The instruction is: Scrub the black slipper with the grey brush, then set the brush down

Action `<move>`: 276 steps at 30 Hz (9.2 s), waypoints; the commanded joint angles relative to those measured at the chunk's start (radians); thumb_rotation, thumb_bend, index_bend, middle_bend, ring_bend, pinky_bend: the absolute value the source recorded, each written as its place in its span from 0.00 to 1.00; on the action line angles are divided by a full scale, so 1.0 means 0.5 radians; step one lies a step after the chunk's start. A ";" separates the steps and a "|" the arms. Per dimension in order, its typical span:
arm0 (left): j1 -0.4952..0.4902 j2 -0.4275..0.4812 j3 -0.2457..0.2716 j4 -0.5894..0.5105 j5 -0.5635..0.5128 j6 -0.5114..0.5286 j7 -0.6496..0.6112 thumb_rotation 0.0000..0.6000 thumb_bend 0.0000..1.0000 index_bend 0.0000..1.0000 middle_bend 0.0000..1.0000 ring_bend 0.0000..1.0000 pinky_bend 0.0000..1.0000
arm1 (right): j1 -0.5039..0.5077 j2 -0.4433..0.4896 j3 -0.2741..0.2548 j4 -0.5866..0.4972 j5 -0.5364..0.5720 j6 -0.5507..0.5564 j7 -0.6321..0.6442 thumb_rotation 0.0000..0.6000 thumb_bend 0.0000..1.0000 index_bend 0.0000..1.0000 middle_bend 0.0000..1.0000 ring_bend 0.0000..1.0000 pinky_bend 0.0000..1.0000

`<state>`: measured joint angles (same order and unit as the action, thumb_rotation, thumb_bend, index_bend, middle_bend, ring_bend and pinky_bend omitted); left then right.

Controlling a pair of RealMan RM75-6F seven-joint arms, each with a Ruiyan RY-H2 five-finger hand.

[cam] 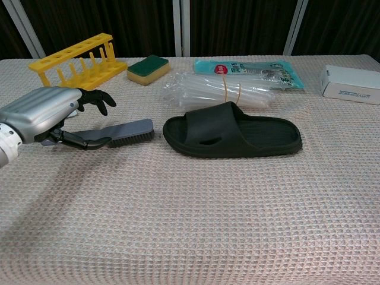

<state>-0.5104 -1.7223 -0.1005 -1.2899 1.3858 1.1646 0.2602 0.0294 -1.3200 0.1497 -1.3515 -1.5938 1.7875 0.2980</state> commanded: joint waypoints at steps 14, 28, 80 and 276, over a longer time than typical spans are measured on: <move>-0.016 -0.057 -0.024 0.052 -0.051 -0.020 0.048 0.57 0.26 0.25 0.30 0.22 0.30 | -0.006 -0.003 -0.002 0.015 0.005 0.002 0.013 1.00 0.53 0.00 0.00 0.00 0.00; -0.038 -0.136 -0.035 0.190 -0.067 -0.051 -0.022 0.70 0.30 0.34 0.38 0.27 0.37 | -0.010 0.003 0.003 0.015 0.022 -0.008 0.011 1.00 0.53 0.00 0.00 0.00 0.00; -0.048 -0.132 -0.076 0.186 -0.073 -0.079 -0.408 1.00 0.37 0.63 0.68 0.53 0.59 | 0.000 -0.012 0.002 0.027 0.035 -0.042 -0.002 1.00 0.54 0.00 0.00 0.00 0.00; -0.544 -0.286 -0.272 0.321 -0.119 -0.518 -1.529 1.00 0.37 0.89 0.96 0.79 0.79 | 1.051 -0.043 -0.440 -0.468 0.620 -1.833 -1.552 1.00 0.63 0.00 0.00 0.00 0.00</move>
<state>-0.7920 -1.8155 -0.2232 -1.1905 1.3508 0.8581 -0.5733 0.5550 -1.3414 -0.0704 -1.5854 -1.2838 0.8708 -0.4779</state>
